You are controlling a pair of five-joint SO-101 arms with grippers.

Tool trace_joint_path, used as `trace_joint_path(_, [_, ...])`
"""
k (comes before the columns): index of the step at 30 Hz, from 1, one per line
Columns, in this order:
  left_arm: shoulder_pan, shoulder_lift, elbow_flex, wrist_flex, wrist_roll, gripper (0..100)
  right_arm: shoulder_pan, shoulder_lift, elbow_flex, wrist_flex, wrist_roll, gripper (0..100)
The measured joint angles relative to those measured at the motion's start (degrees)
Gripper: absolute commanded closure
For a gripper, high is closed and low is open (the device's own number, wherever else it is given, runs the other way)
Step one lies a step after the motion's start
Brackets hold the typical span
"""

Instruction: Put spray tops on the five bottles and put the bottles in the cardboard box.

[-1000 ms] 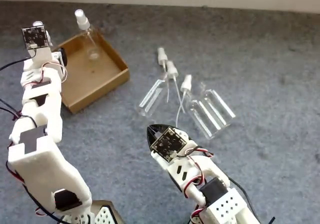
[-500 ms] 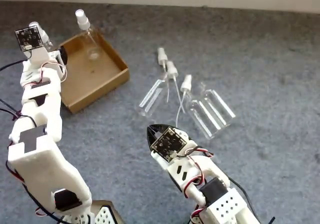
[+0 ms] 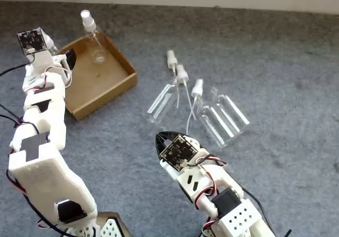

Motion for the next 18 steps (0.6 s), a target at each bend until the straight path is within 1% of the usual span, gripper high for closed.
trace_joint_path(6, [0.00, -5.01, 4.84, 0.00, 0.00, 70, 0.00, 0.00, 0.00, 0.00, 0.00, 99.4])
trace_joint_path(10, [0.00, -7.21, 6.07, 0.00, -3.87, 70, 0.00, 0.00, 0.00, 0.00, 0.00, 99.4])
trace_joint_path(14, [0.00, -7.30, 6.07, 0.09, -4.84, 70, 0.00, 0.00, 0.00, 0.00, 0.00, 99.4])
trace_joint_path(18, [-0.09, -8.70, 6.07, 5.45, -4.84, 70, 0.00, 0.00, 0.00, 0.00, 0.00, 99.4])
